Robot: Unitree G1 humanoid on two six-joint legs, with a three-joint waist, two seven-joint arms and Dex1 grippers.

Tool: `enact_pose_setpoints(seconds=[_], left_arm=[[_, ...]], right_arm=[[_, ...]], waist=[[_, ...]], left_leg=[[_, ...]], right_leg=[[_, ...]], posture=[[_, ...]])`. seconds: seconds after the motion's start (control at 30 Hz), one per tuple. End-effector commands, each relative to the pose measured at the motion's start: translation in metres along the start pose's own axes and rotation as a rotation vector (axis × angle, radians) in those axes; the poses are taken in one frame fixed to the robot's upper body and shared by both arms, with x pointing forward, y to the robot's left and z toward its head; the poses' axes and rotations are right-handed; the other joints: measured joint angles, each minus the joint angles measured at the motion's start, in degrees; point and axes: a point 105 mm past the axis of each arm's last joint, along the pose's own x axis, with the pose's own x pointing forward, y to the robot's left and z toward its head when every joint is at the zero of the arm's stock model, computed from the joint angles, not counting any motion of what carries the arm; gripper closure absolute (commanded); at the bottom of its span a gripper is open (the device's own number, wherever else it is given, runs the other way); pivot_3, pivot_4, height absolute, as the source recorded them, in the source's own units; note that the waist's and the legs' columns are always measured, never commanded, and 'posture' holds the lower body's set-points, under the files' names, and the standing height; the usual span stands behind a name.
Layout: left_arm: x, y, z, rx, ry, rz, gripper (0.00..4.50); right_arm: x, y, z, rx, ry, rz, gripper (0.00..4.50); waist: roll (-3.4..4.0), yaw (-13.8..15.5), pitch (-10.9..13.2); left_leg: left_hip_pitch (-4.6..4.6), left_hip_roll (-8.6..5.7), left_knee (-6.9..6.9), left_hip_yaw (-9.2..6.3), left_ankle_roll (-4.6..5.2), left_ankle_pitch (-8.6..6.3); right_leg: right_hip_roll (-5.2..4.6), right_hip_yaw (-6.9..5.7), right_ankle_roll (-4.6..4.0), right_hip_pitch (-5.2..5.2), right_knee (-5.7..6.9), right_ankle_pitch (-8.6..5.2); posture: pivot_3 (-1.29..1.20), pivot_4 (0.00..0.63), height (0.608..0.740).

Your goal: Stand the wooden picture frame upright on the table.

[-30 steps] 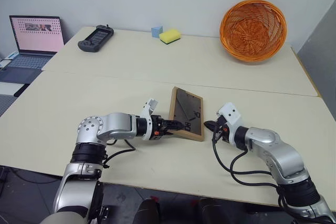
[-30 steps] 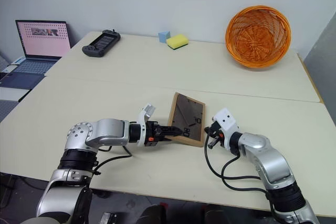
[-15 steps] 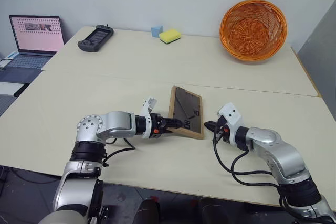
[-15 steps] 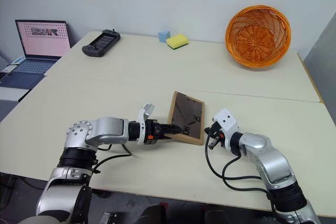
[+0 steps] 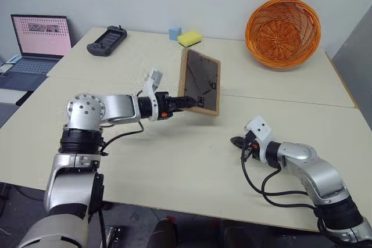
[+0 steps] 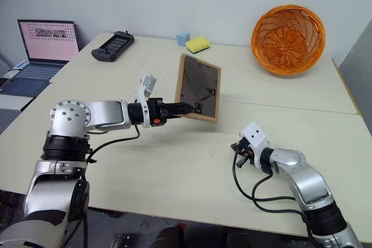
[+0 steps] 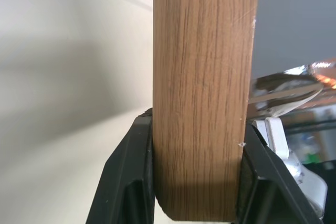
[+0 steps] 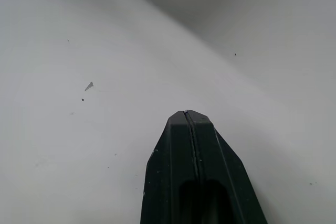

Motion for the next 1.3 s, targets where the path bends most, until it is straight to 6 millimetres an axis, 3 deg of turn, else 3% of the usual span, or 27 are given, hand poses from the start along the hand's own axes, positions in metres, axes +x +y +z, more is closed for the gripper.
enact_pose_setpoints(seconds=[0.03, 0.2, 0.37, 0.53, 0.67, 0.8, 1.1, 1.3], left_arm=[[-0.004, -0.028, 0.023, 0.336, -0.048, -0.088, 3.19], [-0.007, -0.018, 0.022, 0.676, -0.009, -0.049, 3.19], [-0.010, 0.001, 0.021, 0.796, 0.000, 0.004, 3.19], [-0.013, 0.010, 0.019, 0.862, 0.008, 0.028, 3.19], [-0.012, 0.013, 0.020, 0.874, 0.012, 0.030, 3.19], [-0.011, 0.013, 0.020, 0.882, 0.016, 0.023, 3.19], [-0.006, -0.005, 0.016, 0.899, 0.023, -0.046, 3.19], [-0.004, -0.005, 0.015, 0.897, 0.025, -0.053, 3.19]], right_arm=[[-0.003, -0.005, 0.008, -0.038, -0.031, -0.013, 4.50], [-0.011, -0.020, 0.022, -0.054, -0.072, -0.039, 4.50], [-0.027, -0.036, 0.047, -0.053, -0.145, -0.057, 4.50], [-0.047, -0.050, 0.095, -0.052, -0.270, -0.076, 4.50], [-0.049, -0.046, 0.115, -0.048, -0.320, -0.060, 3.80], [-0.042, -0.035, 0.129, -0.047, -0.354, -0.026, 2.82], [-0.021, -0.016, 0.143, -0.059, -0.393, 0.036, 2.82], [-0.016, -0.011, 0.154, -0.080, -0.417, 0.059, 2.82]], waist=[[0.01, 0.0, 0.0], [0.05, 0.0, 0.0], [0.07, -0.1, 0.1], [0.09, -0.1, 0.1], [0.08, 0.0, 0.1], [0.09, -0.1, 0.1], [0.09, -0.2, 0.1], [0.09, -0.5, 0.1]], left_leg=[[0.00, 0.00, -0.04, 0.01, 0.00, 0.00], [0.00, 0.03, -0.06, 0.04, 0.01, -0.01], [-0.02, 0.03, -0.04, 0.09, 0.21, -0.12], [-0.05, 0.07, -0.05, 0.09, 0.23, -0.13], [-0.06, 0.07, -0.03, 0.07, 0.24, -0.13], [-0.07, 0.07, -0.04, 0.07, 0.25, -0.14], [-0.08, 0.08, -0.02, 0.06, 0.24, -0.14], [-0.07, 0.08, -0.01, 0.05, 0.24, -0.14]], right_leg=[[0.00, 0.00, 0.00, 0.01, -0.04, 0.00], [0.01, 0.02, 0.00, 0.00, -0.11, 0.00], [0.00, 0.08, 0.00, 0.01, -0.13, 0.00], [0.02, 0.07, -0.01, -0.03, -0.14, 0.01], [0.02, 0.04, -0.01, -0.01, -0.14, 0.01], [0.02, 0.05, -0.01, -0.03, -0.13, 0.01], [0.02, 0.03, -0.01, -0.05, -0.08, 0.01], [0.02, 0.02, -0.01, -0.06, -0.02, 0.01]], posture=[[0.00, 0.150, 0.740], [0.00, 0.150, 0.740], [0.00, 0.150, 0.740], [0.00, 0.150, 0.740], [0.00, 0.150, 0.740], [0.00, 0.150, 0.740], [0.00, 0.150, 0.740], [0.00, 0.150, 0.740]])
